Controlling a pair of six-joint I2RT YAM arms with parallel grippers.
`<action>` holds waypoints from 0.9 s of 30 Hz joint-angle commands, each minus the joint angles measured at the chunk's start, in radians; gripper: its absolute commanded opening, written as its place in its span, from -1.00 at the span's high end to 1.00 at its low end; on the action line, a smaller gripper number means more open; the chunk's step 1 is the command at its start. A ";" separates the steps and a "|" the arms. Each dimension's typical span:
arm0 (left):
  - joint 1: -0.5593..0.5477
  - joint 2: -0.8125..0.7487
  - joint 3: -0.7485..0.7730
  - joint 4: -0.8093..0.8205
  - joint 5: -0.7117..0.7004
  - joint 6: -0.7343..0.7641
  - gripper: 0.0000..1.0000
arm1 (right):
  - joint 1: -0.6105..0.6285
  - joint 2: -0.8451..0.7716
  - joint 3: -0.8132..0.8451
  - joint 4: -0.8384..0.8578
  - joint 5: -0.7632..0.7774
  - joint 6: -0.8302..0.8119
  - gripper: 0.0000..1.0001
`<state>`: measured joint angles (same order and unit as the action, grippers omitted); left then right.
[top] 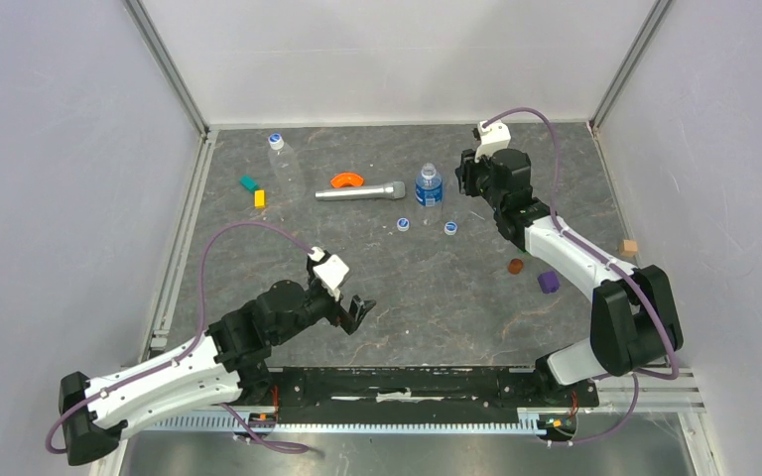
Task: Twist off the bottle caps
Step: Place the plastic bottle at the center of the board.
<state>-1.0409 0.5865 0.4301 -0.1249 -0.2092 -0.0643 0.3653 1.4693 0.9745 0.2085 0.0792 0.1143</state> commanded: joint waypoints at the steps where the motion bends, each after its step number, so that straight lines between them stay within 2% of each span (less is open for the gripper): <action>1: -0.001 0.007 0.009 0.041 -0.017 -0.028 -1.00 | -0.003 -0.007 0.045 0.002 0.019 -0.007 0.20; 5: -0.001 0.010 0.004 0.041 -0.015 -0.029 -1.00 | -0.003 -0.012 0.041 0.000 0.041 -0.014 0.20; 15: -0.002 0.006 -0.001 0.041 -0.020 -0.031 -1.00 | -0.003 -0.014 0.045 -0.001 0.026 -0.017 -0.17; 21: -0.001 0.001 0.001 0.039 -0.043 -0.032 -1.00 | -0.008 -0.039 0.054 -0.010 0.016 -0.014 -0.22; 27: -0.001 -0.001 0.006 0.032 -0.129 -0.046 -1.00 | -0.012 -0.140 0.016 -0.013 0.005 -0.018 -0.50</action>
<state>-1.0409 0.5930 0.4301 -0.1253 -0.2504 -0.0647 0.3614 1.4345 0.9802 0.1738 0.0925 0.1078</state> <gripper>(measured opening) 0.994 0.718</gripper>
